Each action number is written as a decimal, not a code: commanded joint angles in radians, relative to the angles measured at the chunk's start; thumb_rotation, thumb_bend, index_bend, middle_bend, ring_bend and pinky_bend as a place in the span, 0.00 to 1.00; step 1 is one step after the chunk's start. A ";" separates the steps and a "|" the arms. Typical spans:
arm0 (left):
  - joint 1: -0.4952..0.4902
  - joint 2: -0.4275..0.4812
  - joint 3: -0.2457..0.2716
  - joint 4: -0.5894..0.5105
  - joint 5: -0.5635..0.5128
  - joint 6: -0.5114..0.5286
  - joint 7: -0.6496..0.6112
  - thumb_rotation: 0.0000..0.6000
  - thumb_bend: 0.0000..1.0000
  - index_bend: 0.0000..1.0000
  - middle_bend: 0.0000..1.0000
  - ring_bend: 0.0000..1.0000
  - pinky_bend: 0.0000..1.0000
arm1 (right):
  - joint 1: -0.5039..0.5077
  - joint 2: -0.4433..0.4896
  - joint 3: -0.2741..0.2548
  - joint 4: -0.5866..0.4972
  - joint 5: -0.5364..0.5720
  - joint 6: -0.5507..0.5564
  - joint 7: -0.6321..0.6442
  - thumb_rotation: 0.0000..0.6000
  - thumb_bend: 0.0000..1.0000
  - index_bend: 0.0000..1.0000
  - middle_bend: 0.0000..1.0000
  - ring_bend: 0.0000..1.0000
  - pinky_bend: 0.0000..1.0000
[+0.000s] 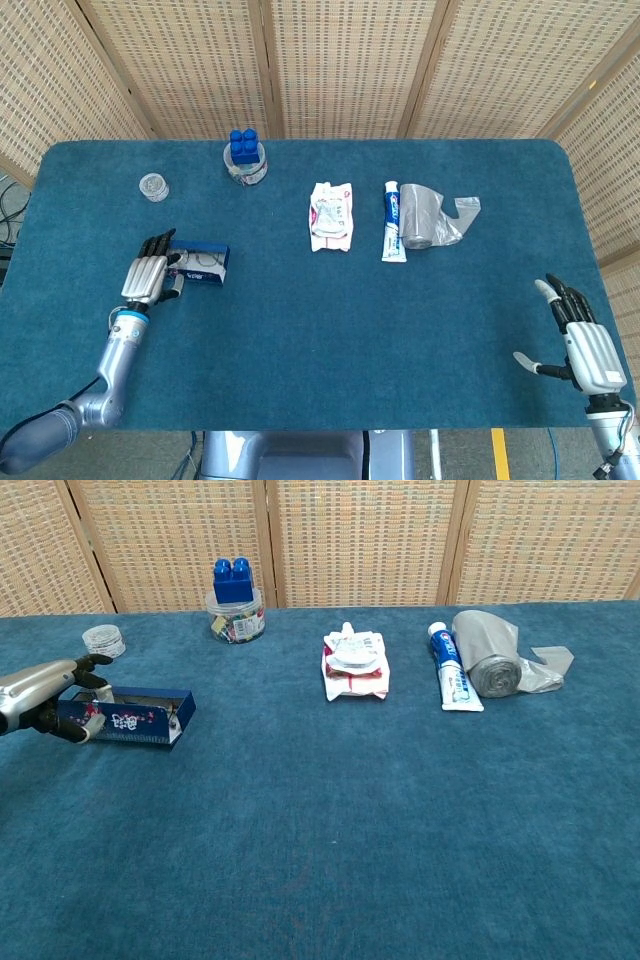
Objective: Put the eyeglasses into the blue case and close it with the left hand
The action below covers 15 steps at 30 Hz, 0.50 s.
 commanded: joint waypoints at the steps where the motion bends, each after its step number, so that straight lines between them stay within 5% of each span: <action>1: 0.016 0.024 0.007 -0.038 0.009 0.026 0.006 1.00 0.54 0.73 0.00 0.00 0.00 | 0.000 0.000 0.000 0.000 0.000 0.001 0.000 1.00 0.00 0.00 0.00 0.00 0.00; 15: 0.070 0.246 0.041 -0.354 -0.015 0.057 0.138 1.00 0.54 0.76 0.00 0.00 0.00 | -0.001 -0.001 -0.001 -0.004 -0.001 0.002 -0.004 1.00 0.00 0.00 0.00 0.00 0.00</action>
